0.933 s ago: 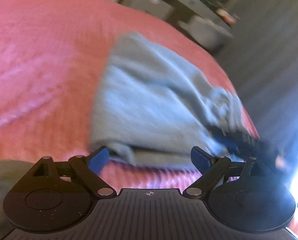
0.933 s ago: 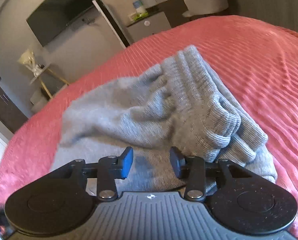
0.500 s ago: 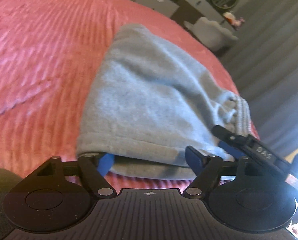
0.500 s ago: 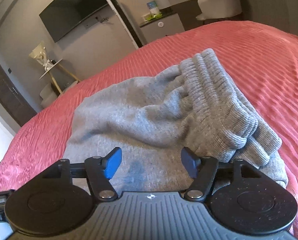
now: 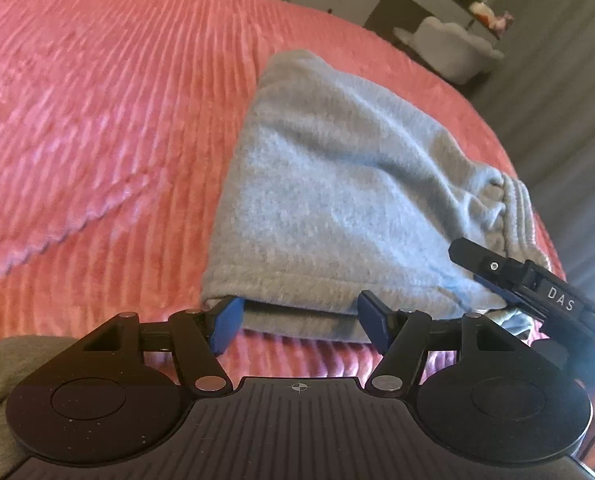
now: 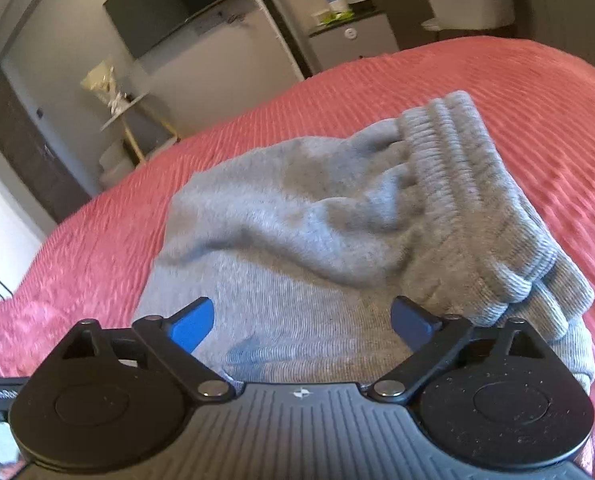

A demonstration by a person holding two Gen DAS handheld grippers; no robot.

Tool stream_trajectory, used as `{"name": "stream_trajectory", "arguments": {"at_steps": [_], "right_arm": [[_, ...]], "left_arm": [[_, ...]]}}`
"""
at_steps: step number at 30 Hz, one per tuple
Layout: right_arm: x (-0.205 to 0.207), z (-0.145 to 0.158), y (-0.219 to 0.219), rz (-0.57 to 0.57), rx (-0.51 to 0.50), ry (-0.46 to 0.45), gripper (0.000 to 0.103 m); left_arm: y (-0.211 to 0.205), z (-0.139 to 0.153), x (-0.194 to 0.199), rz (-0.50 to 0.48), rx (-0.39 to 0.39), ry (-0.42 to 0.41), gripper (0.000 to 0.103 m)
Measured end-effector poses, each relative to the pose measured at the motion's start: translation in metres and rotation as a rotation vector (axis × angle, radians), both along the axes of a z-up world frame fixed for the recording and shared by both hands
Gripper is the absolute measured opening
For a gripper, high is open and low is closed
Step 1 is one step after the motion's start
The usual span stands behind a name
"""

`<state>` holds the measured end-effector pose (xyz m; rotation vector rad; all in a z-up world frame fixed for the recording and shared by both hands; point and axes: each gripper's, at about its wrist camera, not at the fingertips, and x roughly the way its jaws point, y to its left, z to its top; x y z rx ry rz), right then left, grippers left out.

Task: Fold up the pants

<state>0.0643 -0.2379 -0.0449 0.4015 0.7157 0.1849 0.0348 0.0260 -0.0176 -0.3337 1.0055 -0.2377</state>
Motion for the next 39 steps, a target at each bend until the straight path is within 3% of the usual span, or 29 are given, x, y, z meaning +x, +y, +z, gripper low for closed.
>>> {"name": "stream_trajectory", "arguments": {"at_steps": [6, 10, 13, 16, 21, 26, 31, 35, 37, 39], "right_arm": [[0.000, -0.001, 0.001, -0.008, 0.001, -0.004, 0.097], [0.001, -0.001, 0.009, 0.002, -0.047, 0.003, 0.097], [0.001, -0.002, 0.011, 0.005, -0.050, 0.004, 0.097], [0.002, -0.002, 0.010, 0.008, -0.051, 0.005, 0.097], [0.012, 0.012, 0.020, 0.075, -0.163, 0.077, 0.097], [0.003, 0.055, -0.021, 0.038, -0.152, -0.025, 0.097], [0.026, 0.050, -0.081, 0.020, -0.124, 0.079, 0.097], [0.058, 0.009, -0.121, 0.085, -0.022, 0.254, 0.097], [0.072, -0.018, -0.146, 0.136, 0.170, 0.335, 0.097], [0.080, -0.035, -0.160, 0.180, 0.305, 0.358, 0.097]], "left_arm": [[0.008, 0.007, 0.004, 0.025, -0.033, 0.035, 0.075], [0.006, 0.016, 0.004, 0.044, -0.001, 0.035, 0.084], [0.017, 0.034, 0.001, 0.118, 0.104, -0.067, 0.090], [0.035, 0.047, 0.007, 0.151, 0.093, -0.143, 0.095], [0.042, 0.038, 0.039, 0.026, -0.056, -0.103, 0.095], [0.026, 0.012, 0.075, -0.110, -0.090, -0.013, 0.095], [0.010, -0.013, 0.102, -0.242, -0.092, 0.024, 0.095], [0.010, -0.024, 0.120, -0.330, -0.157, 0.057, 0.096], [0.015, -0.028, 0.128, -0.375, -0.186, 0.075, 0.097], [0.026, -0.029, 0.137, -0.393, -0.235, 0.104, 0.097]]}}
